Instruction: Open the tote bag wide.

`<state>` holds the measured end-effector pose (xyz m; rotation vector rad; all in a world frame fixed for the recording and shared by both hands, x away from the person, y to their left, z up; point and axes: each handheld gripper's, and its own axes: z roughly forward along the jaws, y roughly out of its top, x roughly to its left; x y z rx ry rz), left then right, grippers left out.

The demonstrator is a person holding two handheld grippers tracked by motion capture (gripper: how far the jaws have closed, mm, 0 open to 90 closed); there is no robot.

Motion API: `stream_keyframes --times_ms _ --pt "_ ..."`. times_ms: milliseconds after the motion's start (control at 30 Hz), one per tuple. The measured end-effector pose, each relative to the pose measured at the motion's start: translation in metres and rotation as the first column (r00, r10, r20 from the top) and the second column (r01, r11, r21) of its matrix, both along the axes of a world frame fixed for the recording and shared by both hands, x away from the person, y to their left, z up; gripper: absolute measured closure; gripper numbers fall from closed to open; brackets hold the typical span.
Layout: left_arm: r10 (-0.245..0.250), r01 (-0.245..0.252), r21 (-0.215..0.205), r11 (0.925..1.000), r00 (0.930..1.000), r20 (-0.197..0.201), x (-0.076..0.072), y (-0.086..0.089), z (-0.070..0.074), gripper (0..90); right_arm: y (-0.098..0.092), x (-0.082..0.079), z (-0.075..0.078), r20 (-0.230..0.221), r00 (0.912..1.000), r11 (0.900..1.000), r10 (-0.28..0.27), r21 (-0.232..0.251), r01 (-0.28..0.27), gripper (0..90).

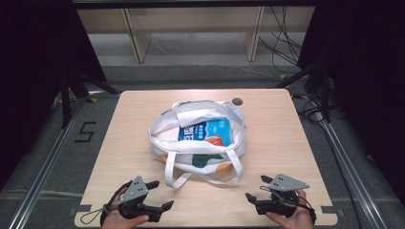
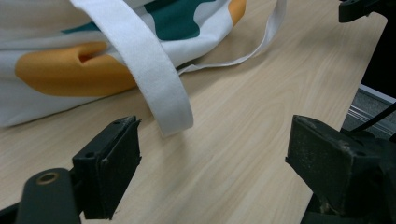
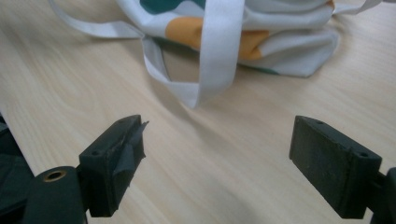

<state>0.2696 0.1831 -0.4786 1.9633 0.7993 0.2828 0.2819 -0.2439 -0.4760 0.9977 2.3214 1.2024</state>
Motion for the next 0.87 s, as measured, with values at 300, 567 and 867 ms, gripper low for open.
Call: stream_keyframes --times_ms 300,567,867 --pt "-0.019 0.019 0.04 0.999 0.9998 -0.001 -0.004 -0.002 -0.008 16.3 -0.002 -0.014 -0.01 -0.032 0.9994 1.0 0.012 -0.001 -0.012 18.5" --pt "0.0 0.001 0.03 0.9996 0.9998 -0.018 -0.004 -0.003 -0.01 16.3 -0.003 -0.016 -0.013 -0.038 0.9992 1.0 0.016 -0.005 -0.017 20.1" --pt "0.001 0.001 0.058 0.9983 0.9997 -0.026 -0.002 0.0 -0.01 16.3 -0.003 -0.014 -0.014 -0.041 0.9986 0.999 0.034 0.0 -0.034 20.3"
